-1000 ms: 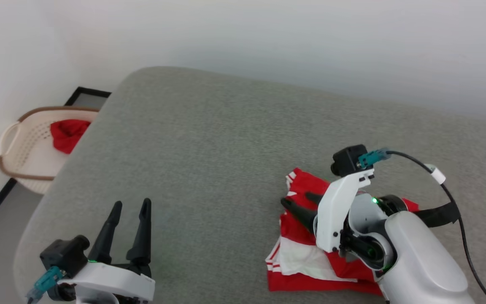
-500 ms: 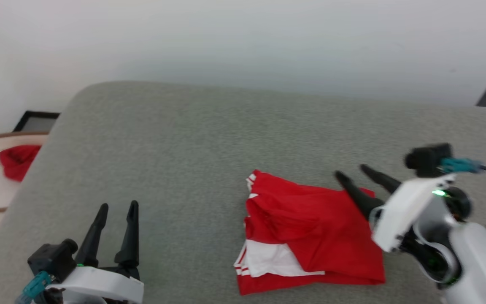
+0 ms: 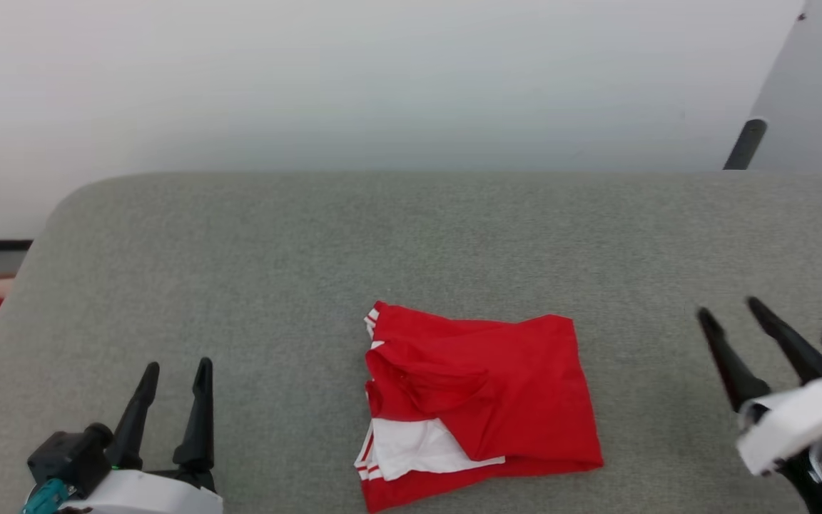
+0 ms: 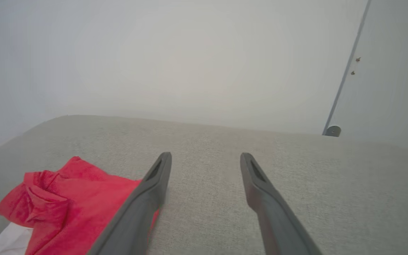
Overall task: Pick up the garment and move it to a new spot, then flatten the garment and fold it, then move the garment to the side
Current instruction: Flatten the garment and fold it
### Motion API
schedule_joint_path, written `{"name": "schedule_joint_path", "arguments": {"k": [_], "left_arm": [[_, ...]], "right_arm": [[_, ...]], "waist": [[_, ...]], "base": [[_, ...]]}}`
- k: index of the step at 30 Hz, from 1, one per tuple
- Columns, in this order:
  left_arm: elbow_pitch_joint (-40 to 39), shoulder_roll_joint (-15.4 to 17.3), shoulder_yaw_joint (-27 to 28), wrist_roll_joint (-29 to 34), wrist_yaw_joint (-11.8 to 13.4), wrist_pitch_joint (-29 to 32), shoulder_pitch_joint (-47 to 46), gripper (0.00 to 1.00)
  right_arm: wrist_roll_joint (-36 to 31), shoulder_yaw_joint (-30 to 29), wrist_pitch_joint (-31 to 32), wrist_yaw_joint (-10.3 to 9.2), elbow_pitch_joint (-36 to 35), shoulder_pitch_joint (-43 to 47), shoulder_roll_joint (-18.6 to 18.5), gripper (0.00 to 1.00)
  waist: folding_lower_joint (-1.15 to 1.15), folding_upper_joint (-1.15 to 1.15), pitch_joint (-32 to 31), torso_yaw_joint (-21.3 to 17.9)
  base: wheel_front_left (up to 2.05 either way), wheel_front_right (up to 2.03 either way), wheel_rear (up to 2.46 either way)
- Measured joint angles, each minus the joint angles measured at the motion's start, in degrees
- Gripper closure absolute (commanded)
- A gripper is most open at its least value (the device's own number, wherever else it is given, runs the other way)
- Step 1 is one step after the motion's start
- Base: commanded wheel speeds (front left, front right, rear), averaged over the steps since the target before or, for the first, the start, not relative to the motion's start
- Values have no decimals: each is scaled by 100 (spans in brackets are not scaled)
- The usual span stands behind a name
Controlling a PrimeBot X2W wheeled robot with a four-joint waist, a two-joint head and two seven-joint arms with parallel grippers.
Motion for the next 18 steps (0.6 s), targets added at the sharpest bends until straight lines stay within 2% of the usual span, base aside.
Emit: {"name": "schedule_joint_path", "arguments": {"k": [6,18], "left_arm": [[-60,42,90,89,0,0,98,0],[-219,53,309,390,0,0,305,0]], "right_arm": [[-187,-346,-633,0,319,383,13,0],[-236,-724,-929,0,497,830,146,0]], "waist": [[0,0,-102,-117],[0,0,-252,-137]], "base": [[0,0,0],[0,0,0]]}}
